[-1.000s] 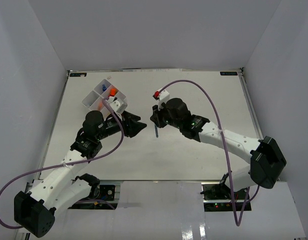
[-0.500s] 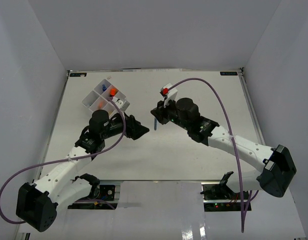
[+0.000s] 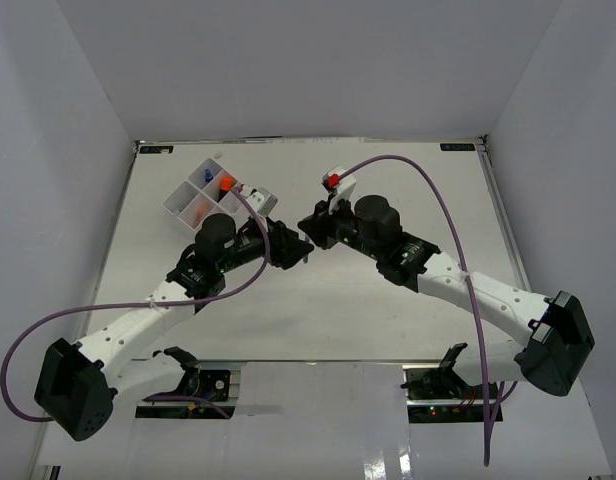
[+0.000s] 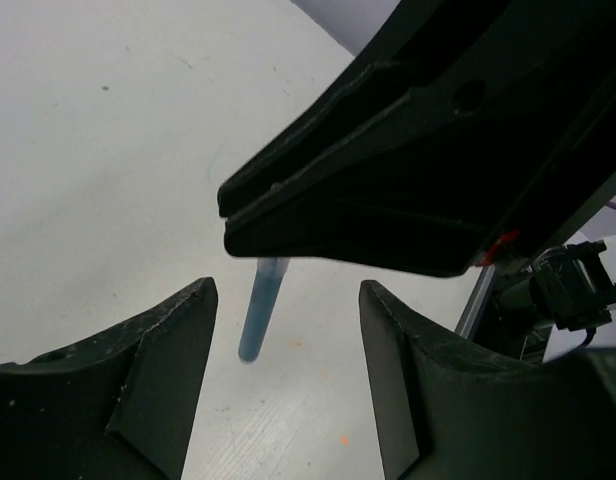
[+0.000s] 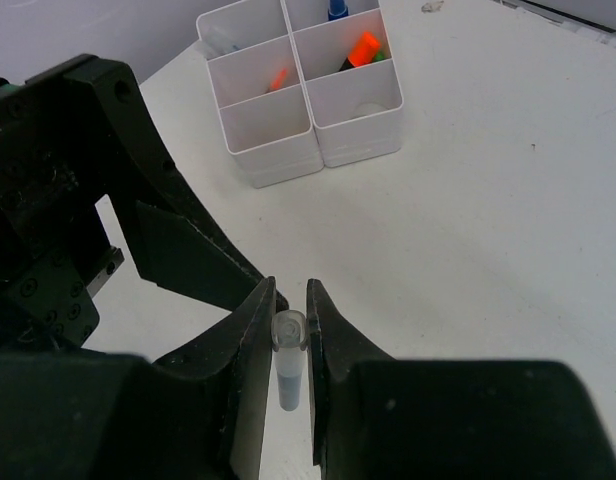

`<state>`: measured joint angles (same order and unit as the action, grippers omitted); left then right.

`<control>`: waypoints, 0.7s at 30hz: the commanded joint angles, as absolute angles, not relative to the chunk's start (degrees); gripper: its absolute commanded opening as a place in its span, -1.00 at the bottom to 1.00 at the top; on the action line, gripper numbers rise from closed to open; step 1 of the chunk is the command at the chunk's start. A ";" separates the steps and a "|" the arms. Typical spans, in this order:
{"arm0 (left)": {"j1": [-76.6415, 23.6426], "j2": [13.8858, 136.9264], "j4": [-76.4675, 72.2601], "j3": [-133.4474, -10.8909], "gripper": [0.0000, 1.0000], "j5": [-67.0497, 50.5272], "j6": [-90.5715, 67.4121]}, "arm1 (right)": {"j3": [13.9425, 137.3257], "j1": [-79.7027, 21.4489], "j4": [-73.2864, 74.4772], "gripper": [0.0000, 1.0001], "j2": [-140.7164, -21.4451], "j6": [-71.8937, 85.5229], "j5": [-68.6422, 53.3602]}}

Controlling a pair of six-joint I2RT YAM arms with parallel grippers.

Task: Sort the stationery into containers
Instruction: Close the pen cap on the pen.

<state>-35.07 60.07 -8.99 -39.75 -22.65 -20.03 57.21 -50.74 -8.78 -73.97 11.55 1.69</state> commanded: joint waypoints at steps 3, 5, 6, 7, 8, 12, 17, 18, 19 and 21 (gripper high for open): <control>-36.47 62.22 -12.83 -43.33 0.28 -18.55 -17.32 | 59.50 -50.54 -10.90 -0.85 -73.83 13.27 0.62; -37.26 62.75 -12.83 -43.77 0.23 -18.20 -16.53 | 59.59 -50.54 -10.90 -0.85 -73.92 13.53 0.62; -37.61 63.19 -12.92 -43.77 0.18 -17.85 -16.26 | 59.59 -50.54 -10.90 -0.85 -73.83 13.71 0.62; -37.79 63.28 -12.83 -43.77 0.15 -17.67 -16.17 | 59.59 -50.54 -10.99 -0.85 -73.83 13.80 0.62; -37.88 63.46 -12.83 -43.86 0.12 -17.49 -15.91 | 59.59 -50.62 -10.90 -0.85 -73.74 13.80 0.62; -38.41 63.81 -12.83 -43.86 0.05 -17.05 -15.12 | 59.76 -50.54 -10.72 -0.85 -73.65 14.15 0.62; -38.93 64.16 -12.83 -44.12 -0.18 -16.61 -14.59 | 59.85 -50.45 -10.55 -0.85 -73.65 14.94 0.62; -39.02 64.16 -12.92 -44.12 -0.24 -16.52 -14.50 | 59.77 -50.36 -10.55 -0.85 -73.57 15.03 0.62; -39.11 64.16 -12.92 -44.12 -0.35 -16.52 -14.41 | 59.77 -50.45 -10.55 -0.85 -73.56 15.12 0.62; -39.29 64.07 -12.92 -43.95 -0.48 -16.44 -14.24 | 59.59 -50.27 -10.63 -0.85 -73.39 15.38 0.62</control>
